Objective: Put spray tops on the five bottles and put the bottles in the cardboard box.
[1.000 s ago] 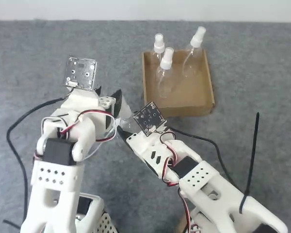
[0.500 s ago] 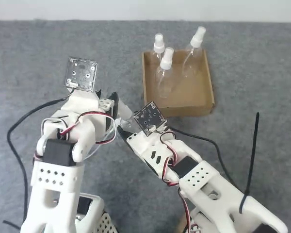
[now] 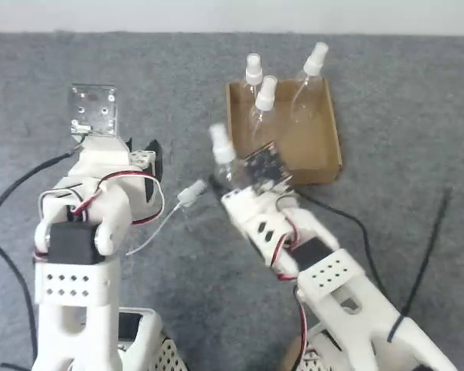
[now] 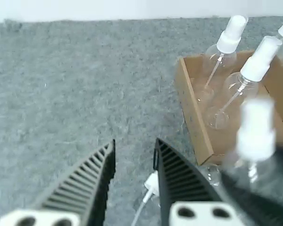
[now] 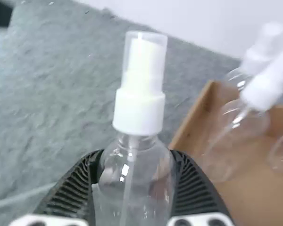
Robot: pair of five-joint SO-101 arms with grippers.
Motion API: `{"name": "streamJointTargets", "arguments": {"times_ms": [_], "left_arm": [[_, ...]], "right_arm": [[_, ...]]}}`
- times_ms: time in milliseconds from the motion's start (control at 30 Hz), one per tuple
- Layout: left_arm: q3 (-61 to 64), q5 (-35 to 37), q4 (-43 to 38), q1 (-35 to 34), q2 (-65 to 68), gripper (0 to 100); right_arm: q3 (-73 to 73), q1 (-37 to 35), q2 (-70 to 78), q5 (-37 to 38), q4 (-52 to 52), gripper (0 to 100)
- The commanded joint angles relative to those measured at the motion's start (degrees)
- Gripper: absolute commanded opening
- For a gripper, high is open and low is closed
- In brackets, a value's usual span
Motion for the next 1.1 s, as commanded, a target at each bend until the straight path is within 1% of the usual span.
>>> {"name": "streamJointTargets", "arguments": {"times_ms": [0,100,200,300,433,600,700,767,900,1067], "left_arm": [[2.2,1.2,-1.6,-0.2,-1.2,12],[7.7,1.2,-5.5,0.3,-1.2,17],[12.9,0.8,-8.2,4.3,-1.2,19],[15.6,0.6,-8.6,9.2,-2.7,20],[19.7,0.6,-8.4,12.1,-12.7,20],[27.2,-1.2,-8.7,12.6,-28.3,29],[29.7,-1.3,-8.7,12.6,-33.3,31],[30.0,-1.5,-8.9,12.7,-33.7,31],[31.3,-1.6,-12.3,12.6,-30.9,31],[32.3,-3.3,-16.7,12.0,-25.1,31]], "right_arm": [[-12.1,5.1,-3.3,-0.6,8.0,0.6],[-17.8,8.0,-1.2,-0.6,11.1,0.6],[-23.4,9.2,2.3,-0.6,13.0,0.6],[-28.4,9.0,6.4,-1.1,15.2,0.6],[-34.5,8.0,11.3,-4.5,18.9,0.6],[-38.9,4.2,14.5,-4.6,23.3,0.6],[-41.1,0.1,14.7,-4.6,28.4,0.6],[-43.1,-2.4,14.6,-4.6,32.0,0.6],[-47.1,-5.9,14.6,-4.6,39.3,0.6],[-50.8,-6.5,14.5,-4.4,46.3,0.6]]}}
